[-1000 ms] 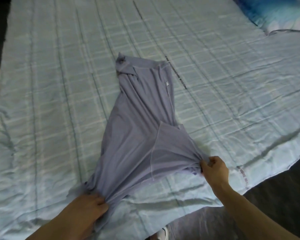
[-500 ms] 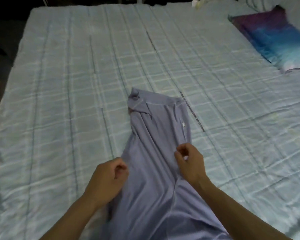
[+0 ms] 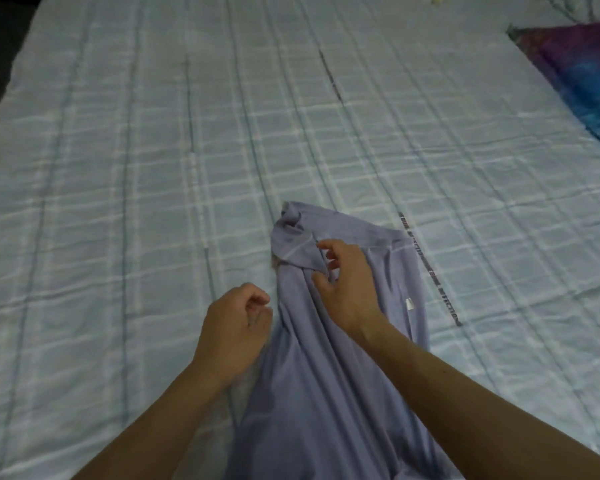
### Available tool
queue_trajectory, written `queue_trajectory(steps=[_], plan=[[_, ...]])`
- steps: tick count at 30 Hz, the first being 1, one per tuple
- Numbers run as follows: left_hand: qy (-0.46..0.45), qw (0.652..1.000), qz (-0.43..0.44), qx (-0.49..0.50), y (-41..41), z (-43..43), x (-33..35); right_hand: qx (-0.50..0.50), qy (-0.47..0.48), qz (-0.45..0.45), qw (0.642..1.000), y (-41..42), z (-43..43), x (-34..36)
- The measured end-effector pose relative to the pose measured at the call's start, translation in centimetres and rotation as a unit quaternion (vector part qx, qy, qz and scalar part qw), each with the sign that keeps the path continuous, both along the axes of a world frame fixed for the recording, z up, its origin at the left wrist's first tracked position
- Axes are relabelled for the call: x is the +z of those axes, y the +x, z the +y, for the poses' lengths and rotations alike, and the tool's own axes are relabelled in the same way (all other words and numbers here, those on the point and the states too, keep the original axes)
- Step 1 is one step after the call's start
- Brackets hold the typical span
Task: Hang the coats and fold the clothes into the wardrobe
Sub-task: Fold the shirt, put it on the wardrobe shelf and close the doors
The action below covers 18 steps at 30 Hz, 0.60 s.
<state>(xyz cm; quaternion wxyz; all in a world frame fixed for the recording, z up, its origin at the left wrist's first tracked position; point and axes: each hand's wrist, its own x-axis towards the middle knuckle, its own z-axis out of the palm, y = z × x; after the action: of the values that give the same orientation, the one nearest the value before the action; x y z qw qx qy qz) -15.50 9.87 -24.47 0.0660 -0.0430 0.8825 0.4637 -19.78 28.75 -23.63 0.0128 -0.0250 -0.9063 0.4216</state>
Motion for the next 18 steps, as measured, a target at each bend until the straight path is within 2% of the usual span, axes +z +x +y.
queue_trajectory(steps=[2, 5, 7, 9, 13, 16, 18], plan=[[0.005, 1.0, 0.005, 0.013, -1.8, 0.2, 0.1, 0.055, 0.083, 0.005, 0.995, -1.8, -0.3, -0.5], [0.003, 1.0, 0.019, 0.024, -4.2, 0.6, 0.0, 0.146, 0.244, -0.01, 0.959, -4.3, -0.7, -1.0], [0.004, 1.0, 0.017, 0.022, -5.5, 0.7, -0.2, 0.169, 0.292, -0.025, 0.941, -5.6, -0.7, -1.5], [0.005, 1.0, 0.013, 0.021, -6.2, 0.8, -0.4, 0.15, 0.24, -0.022, 0.959, -6.5, -0.4, -1.7], [0.014, 1.0, 0.014, 0.019, -6.8, 1.1, -0.4, 0.027, 0.034, 0.005, 0.999, -8.1, 2.0, -0.9], [0.011, 1.0, 0.019, -0.002, -7.4, 1.7, 0.0, -0.08, -0.126, -0.027, 0.988, -8.6, 5.8, 0.5], [0.013, 1.0, 0.022, -0.01, -7.8, 2.6, 0.4, -0.118, -0.162, -0.018, 0.98, -8.8, 8.7, 1.6]])
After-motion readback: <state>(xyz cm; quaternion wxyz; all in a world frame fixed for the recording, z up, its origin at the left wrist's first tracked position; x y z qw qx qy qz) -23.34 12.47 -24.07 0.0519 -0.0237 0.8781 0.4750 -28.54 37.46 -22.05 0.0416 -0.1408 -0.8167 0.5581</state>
